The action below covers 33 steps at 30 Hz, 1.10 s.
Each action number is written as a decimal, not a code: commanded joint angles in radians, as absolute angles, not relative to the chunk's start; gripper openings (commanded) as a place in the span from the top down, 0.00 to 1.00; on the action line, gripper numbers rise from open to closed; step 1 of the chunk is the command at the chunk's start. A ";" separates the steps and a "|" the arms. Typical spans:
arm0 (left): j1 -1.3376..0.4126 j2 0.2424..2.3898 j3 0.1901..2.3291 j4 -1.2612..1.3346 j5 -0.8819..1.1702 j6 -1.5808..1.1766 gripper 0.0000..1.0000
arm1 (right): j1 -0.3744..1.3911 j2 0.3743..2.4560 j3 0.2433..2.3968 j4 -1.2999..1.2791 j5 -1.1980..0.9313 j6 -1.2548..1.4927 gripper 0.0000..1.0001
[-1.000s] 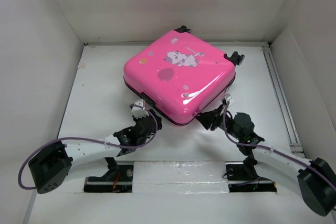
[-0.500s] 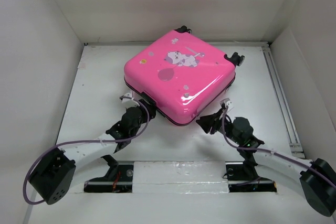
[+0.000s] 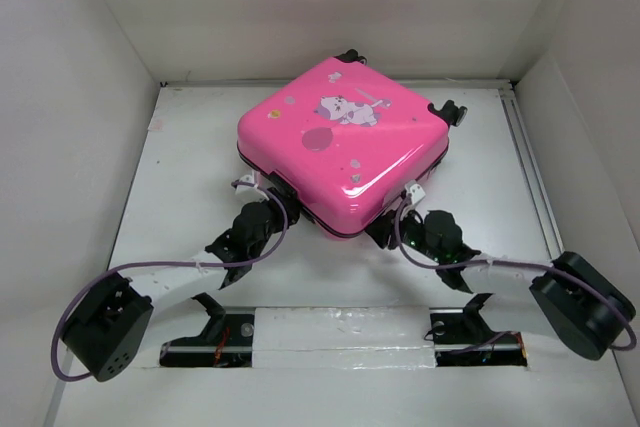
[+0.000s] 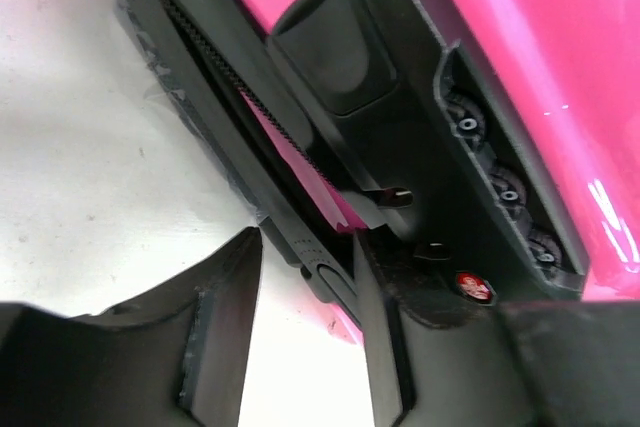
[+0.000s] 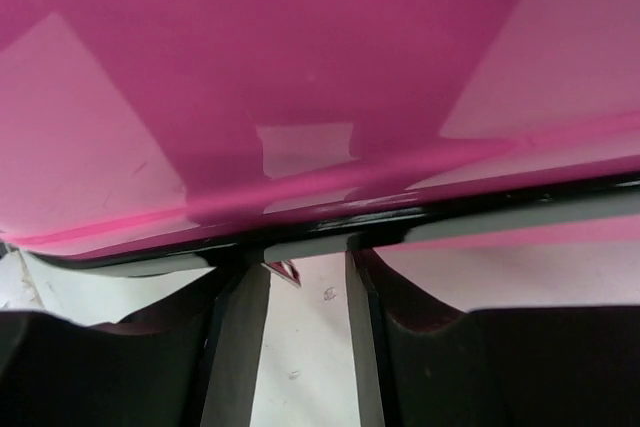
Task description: Pack the luggage
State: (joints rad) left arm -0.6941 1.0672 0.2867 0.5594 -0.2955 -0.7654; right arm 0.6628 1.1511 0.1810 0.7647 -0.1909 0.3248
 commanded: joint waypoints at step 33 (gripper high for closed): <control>-0.861 1.275 0.403 0.732 -0.226 -0.773 1.00 | 0.850 0.557 0.210 0.128 0.035 0.463 1.00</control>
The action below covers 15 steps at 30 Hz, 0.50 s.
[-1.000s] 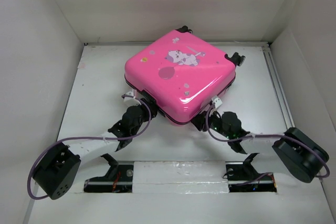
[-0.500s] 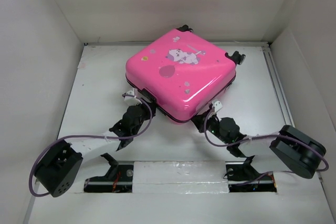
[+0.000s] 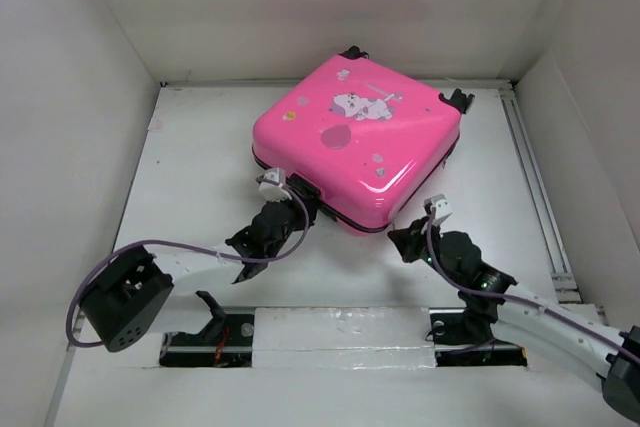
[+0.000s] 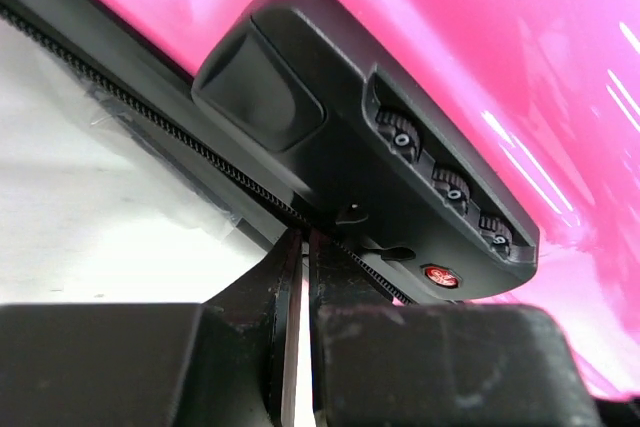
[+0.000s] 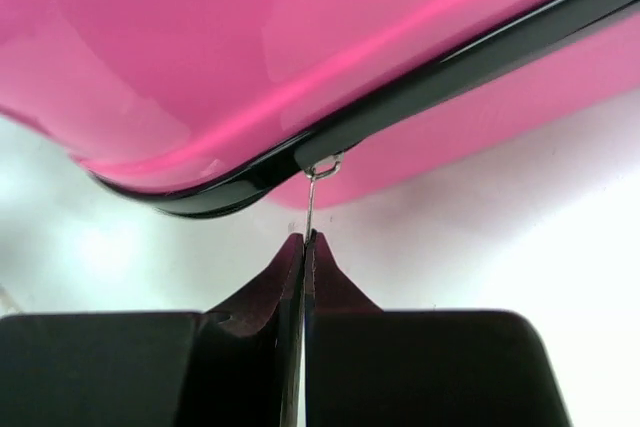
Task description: Pack the luggage
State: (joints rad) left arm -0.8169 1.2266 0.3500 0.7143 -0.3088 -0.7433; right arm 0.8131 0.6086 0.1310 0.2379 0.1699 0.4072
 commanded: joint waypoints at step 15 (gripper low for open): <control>-0.934 1.411 0.515 0.795 -0.195 -0.816 1.00 | 1.222 0.910 0.480 0.137 0.086 0.486 1.00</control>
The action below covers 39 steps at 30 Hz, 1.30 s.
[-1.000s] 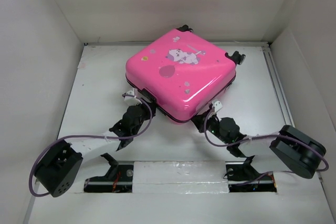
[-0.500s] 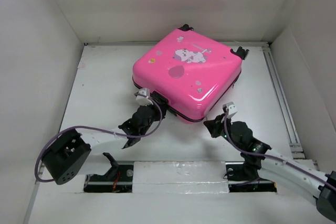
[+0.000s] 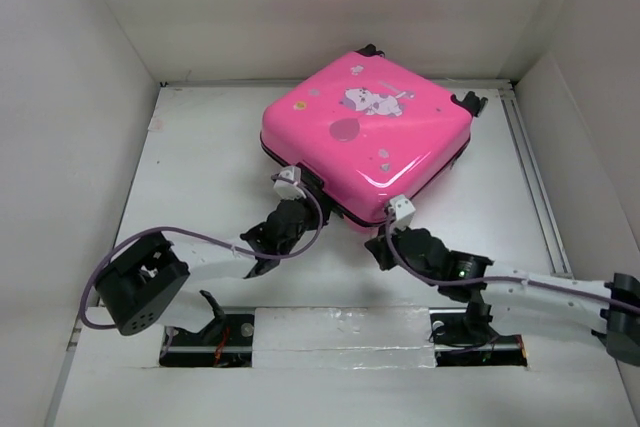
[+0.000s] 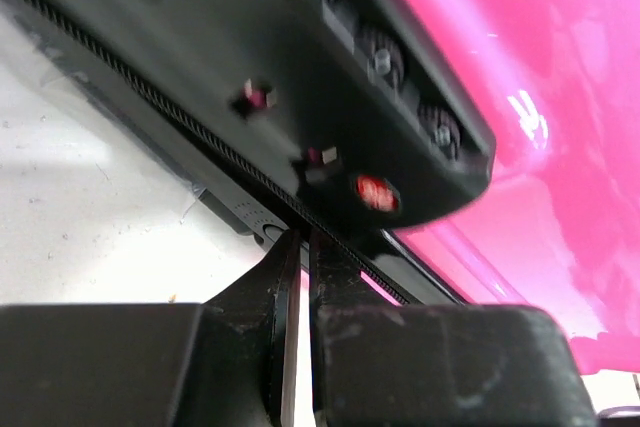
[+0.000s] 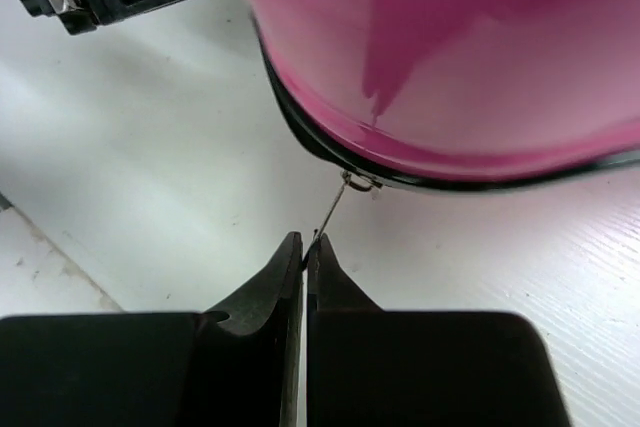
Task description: Pack the luggage
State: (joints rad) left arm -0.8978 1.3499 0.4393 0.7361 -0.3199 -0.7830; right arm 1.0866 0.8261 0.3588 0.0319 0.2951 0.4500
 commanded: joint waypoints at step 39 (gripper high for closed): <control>-0.432 1.006 0.676 0.451 -0.261 -0.827 0.22 | 1.166 1.032 0.472 0.239 0.350 0.577 1.00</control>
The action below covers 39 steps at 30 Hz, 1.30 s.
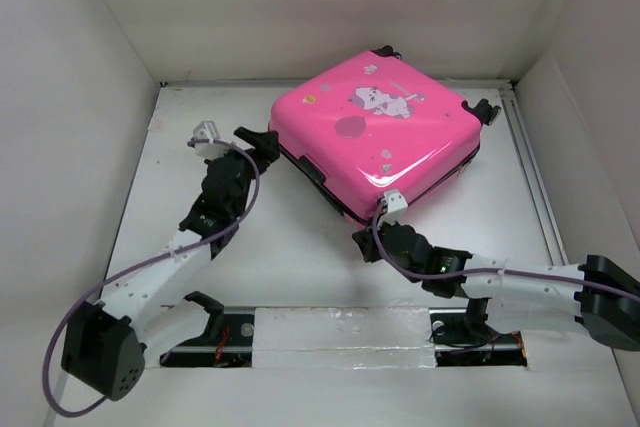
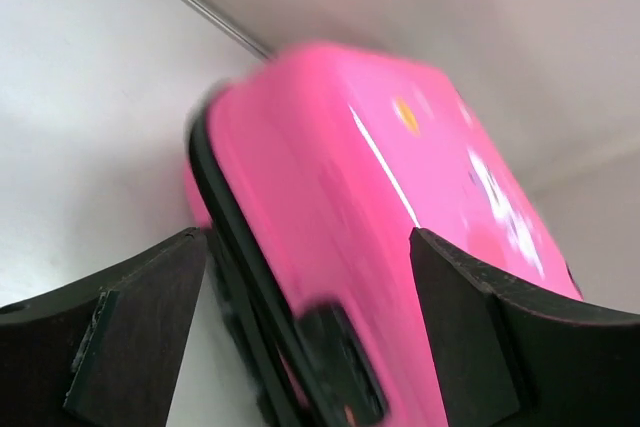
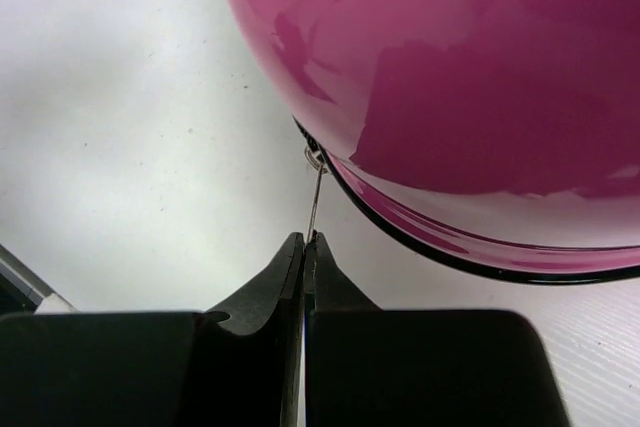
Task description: Pack the luggage
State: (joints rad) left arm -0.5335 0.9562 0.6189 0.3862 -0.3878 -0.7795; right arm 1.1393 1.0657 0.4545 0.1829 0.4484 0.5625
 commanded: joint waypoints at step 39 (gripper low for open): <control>-0.735 1.605 0.549 0.976 0.229 -0.854 0.18 | 1.175 0.682 0.431 -0.123 0.243 0.614 1.00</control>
State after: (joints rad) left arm -0.5072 1.5433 0.7033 1.1801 0.0700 -0.6991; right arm 1.1629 0.5316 0.3771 -0.4461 0.4606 0.6483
